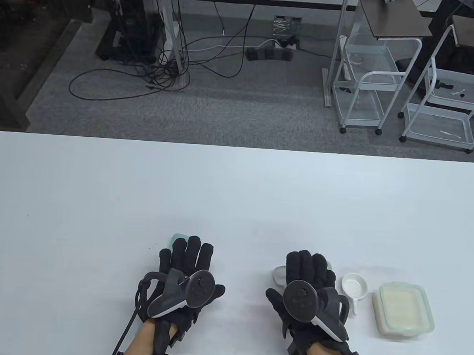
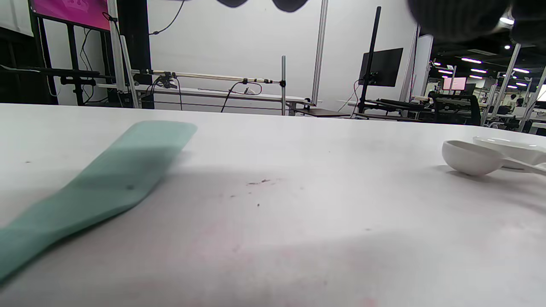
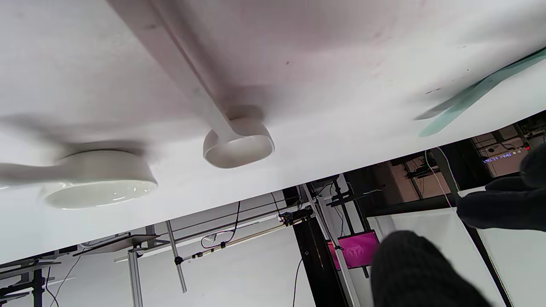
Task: Scoop white sugar with coffee spoon and level it off using dessert spatula
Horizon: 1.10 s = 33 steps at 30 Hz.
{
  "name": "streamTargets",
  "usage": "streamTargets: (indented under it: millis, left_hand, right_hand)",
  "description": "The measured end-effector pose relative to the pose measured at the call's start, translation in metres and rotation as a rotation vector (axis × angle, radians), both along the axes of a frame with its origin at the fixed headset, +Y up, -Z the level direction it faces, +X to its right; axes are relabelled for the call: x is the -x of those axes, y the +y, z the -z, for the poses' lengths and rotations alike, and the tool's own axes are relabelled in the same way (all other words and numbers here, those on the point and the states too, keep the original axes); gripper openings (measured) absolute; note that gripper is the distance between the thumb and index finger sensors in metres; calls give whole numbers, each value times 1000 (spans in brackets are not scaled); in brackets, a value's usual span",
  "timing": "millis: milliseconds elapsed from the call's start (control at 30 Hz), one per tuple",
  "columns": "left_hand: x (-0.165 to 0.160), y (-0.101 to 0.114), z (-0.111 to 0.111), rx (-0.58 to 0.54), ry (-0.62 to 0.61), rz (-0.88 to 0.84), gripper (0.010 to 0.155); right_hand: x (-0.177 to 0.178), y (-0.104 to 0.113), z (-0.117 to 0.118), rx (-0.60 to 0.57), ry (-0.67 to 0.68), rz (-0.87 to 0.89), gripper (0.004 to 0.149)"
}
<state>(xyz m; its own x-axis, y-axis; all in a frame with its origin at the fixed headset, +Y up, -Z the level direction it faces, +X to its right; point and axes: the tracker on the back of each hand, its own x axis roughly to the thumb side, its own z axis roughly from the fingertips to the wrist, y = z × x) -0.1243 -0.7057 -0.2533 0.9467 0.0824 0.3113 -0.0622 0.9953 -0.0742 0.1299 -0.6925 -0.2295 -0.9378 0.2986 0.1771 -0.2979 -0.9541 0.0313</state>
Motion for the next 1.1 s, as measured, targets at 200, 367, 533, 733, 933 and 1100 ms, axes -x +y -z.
streamTargets:
  millis: [200,367,533,733,933,1100]
  left_hand:
    - [0,0,1,0,-2,-11,99]
    - [1,0,1,5,9,-6,99]
    - [1,0,1,10,9,-14,99]
    - [2,-1,1,26,16,9,99]
    - [3,0,1,22,20,4,99]
    - [4,0,1,24,22,5,99]
  right_hand:
    - [0,0,0,8,-3,-6,91]
    - [0,-2,0,18,-6,-13,92]
    - [0,-1,0,18,-6,-13,92]
    - [-29,20,2,3,-192,-114,101]
    - [-122,16,2,199,-564,44,111]
    - [-167,-11,-2,424,-668,114,116]
